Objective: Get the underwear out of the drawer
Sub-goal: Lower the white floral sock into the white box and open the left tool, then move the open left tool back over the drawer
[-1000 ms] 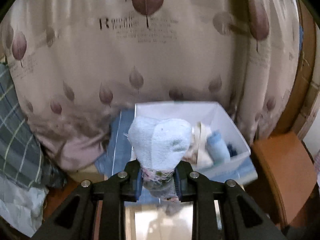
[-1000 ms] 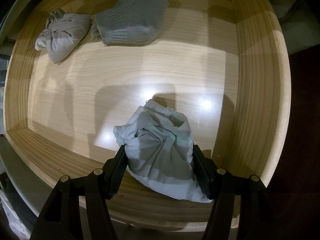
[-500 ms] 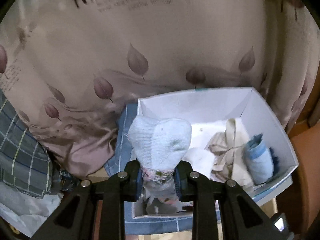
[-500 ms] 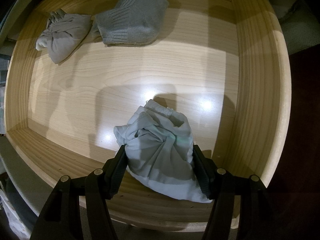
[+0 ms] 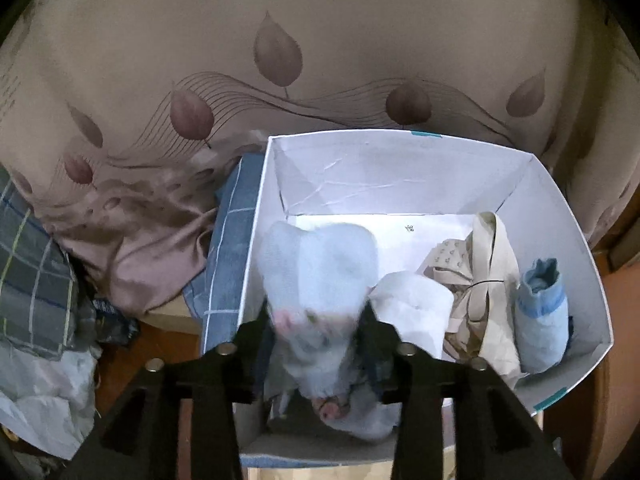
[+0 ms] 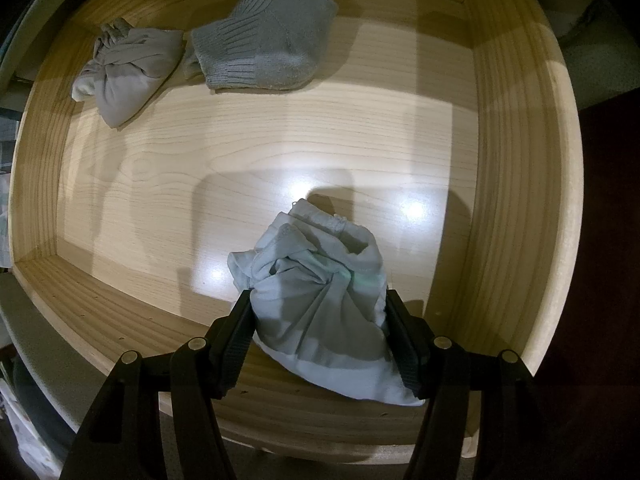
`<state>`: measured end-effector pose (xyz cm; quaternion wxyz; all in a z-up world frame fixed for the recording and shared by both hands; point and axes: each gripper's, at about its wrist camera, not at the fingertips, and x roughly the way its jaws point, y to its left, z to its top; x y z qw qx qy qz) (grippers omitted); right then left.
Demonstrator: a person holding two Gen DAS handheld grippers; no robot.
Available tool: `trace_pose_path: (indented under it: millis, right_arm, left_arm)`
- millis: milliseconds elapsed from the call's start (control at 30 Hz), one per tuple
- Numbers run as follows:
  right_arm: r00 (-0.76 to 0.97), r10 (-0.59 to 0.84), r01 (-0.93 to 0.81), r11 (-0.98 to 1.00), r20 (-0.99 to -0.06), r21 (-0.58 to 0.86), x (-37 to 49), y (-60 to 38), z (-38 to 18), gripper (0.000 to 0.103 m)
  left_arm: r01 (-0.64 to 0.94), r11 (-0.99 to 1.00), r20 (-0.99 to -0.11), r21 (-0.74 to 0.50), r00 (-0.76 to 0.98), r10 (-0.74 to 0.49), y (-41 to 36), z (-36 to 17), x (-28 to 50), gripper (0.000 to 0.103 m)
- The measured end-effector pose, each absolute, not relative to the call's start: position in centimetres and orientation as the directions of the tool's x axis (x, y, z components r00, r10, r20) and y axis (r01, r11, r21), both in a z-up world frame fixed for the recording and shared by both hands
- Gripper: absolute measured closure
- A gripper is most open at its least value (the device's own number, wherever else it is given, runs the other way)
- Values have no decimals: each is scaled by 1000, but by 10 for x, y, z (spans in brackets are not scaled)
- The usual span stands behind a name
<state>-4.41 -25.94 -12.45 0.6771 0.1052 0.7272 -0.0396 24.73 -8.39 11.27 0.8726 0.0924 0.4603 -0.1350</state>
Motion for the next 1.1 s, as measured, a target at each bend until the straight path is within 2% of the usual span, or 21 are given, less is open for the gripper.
trace_pose_path:
  millis: [167, 533, 867, 1100]
  right_arm:
    - [-63, 97, 205, 975, -993, 83, -44, -260, -125, 44]
    - [-94, 83, 186, 980, -992, 64, -40, -254, -130, 43]
    - [-137, 68, 176, 983, -988, 43, -29, -246, -137, 42]
    - [-173, 65, 171, 985, -983, 35, -18, -242, -137, 41]
  left_arm:
    - [341, 939, -819, 52, 552, -155, -82, 128, 234, 46]
    - [406, 912, -817, 60, 545, -189, -54, 145, 169, 46]
    - [325, 946, -885, 4, 442, -149, -6, 70, 103, 46]
    - [314, 949, -903, 14, 411, -123, -7, 16, 71, 46]
